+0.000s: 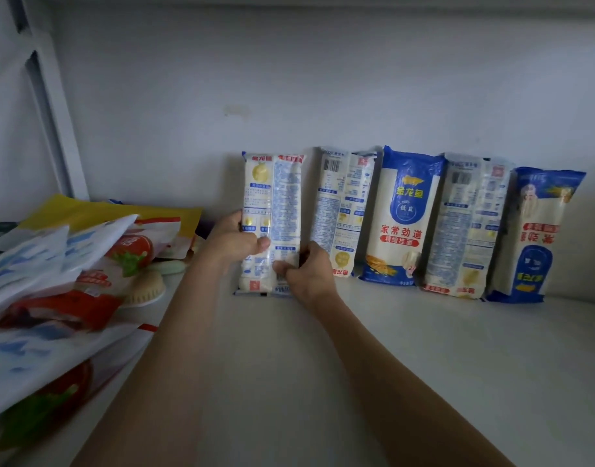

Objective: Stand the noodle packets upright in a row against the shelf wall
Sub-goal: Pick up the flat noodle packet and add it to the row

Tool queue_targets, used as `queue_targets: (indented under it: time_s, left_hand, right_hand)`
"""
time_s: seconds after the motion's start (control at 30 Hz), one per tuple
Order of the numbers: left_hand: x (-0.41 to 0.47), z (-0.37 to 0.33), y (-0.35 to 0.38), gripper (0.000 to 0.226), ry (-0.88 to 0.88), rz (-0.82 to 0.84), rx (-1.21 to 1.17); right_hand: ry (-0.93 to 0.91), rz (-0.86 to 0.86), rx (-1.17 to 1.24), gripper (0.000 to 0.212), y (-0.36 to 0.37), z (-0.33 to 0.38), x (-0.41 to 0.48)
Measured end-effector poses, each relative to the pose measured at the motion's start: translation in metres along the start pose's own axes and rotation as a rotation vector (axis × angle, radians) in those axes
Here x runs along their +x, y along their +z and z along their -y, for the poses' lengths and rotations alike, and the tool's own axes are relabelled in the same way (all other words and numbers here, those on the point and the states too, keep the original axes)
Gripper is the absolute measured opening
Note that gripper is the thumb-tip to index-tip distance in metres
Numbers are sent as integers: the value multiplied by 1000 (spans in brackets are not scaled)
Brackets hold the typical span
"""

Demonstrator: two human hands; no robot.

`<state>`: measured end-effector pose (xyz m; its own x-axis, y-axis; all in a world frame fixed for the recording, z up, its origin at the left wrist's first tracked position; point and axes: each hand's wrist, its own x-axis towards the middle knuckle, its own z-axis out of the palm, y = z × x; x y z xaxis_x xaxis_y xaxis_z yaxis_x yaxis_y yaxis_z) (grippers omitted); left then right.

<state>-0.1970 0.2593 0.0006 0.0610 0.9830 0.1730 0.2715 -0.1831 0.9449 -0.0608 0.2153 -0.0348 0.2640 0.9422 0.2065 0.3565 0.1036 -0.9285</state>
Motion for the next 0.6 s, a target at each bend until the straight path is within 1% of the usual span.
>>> queue_targets:
  time_s: [0.07,0.13,0.17,0.23,0.27,0.3,0.4,0.5,0.53,0.6]
  left_hand:
    - [11,2,2,32,32,-8,11]
    - [19,4,4,32,69,-24,24]
    - [23,6,5,31,86,-31,23]
    - [26,10,11,33,124,-34,-19]
    - [28,12,14,35,147,-36,-51]
    - [29,15,17,37,171,-37,-76]
    - [32,23,16,39,195,-9,-56]
    - [34,28,8,56,140,82,56]
    - [33,29,7,59,115,87,89]
    - [32,30,10,55,82,33,153]
  right_hand:
    - [-7,-63,15,29,8,-5,9]
    - [-29,-129,-34,26,16,-6,15]
    - [-48,-161,-127,26,19,-4,17]
    - [-86,-228,-386,32,22,0,18]
    - [-96,-256,-474,36,22,2,17]
    - [-92,-269,-503,38,22,4,17]
    - [-48,-270,-471,34,22,5,15]
    - [-30,-271,-460,30,22,7,16]
    - [-25,-271,-457,31,22,8,17]
    - [-13,-264,-452,34,21,9,17]
